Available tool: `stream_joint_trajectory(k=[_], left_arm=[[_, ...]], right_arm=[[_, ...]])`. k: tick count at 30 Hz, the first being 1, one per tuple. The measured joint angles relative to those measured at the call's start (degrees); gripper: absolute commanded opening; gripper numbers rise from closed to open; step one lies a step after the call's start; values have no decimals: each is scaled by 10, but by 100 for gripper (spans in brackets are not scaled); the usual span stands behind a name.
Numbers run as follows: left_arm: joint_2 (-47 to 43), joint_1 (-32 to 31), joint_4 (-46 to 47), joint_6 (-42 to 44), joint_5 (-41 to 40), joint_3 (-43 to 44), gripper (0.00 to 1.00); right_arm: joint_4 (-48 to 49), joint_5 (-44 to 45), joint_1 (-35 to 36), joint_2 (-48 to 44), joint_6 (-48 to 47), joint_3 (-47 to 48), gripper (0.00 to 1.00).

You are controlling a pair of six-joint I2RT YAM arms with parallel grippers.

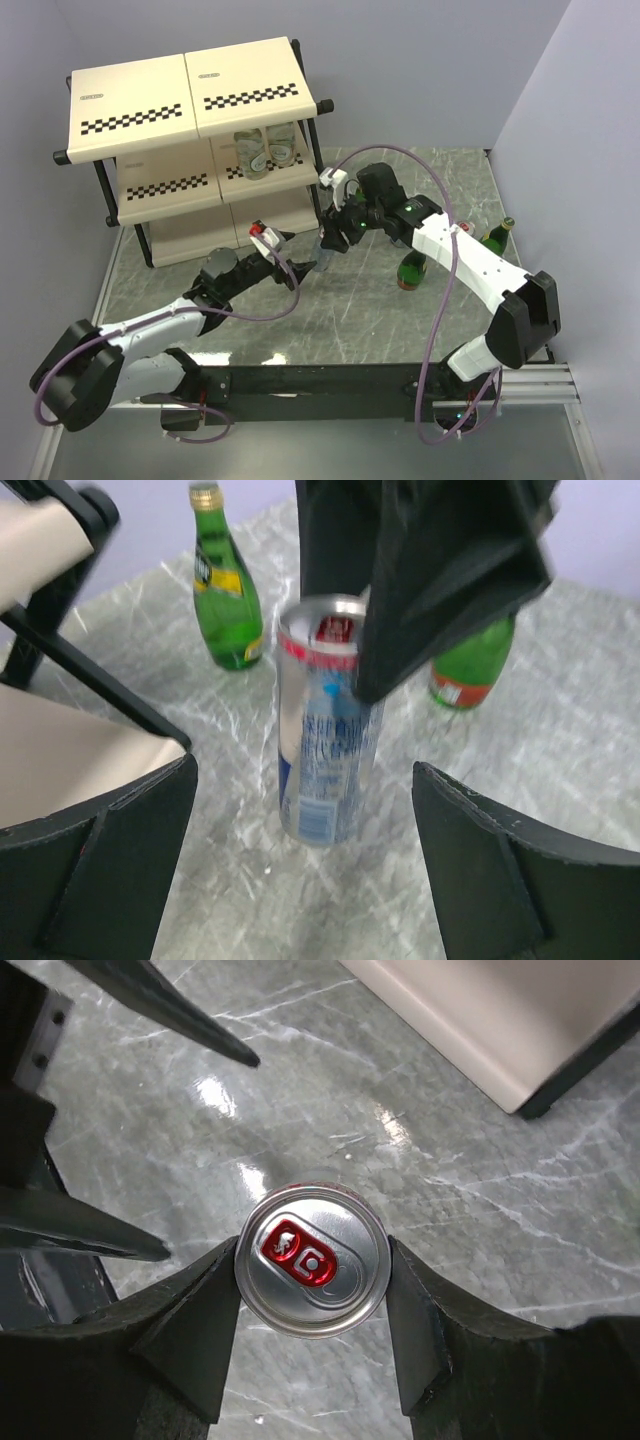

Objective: Place and organize the beverage onto the shelf
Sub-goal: Pick up the drink from the center of the board.

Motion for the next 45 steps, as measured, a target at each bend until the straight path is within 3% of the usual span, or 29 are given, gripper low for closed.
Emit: stream_joint_trajectory(k=[13, 23, 38, 45], left_arm=[[123, -1, 82, 42, -37, 1, 92], [144, -1, 99, 53, -56, 8, 91], [-67, -1, 34, 20, -114, -59, 91], [-123, -1, -6, -9, -129, -79, 91]], right_arm=[[17, 90, 27, 37, 119, 41, 0], [28, 175, 50, 37, 142, 41, 0], [34, 201, 55, 90, 75, 22, 0], [38, 202, 57, 112, 66, 20, 4]])
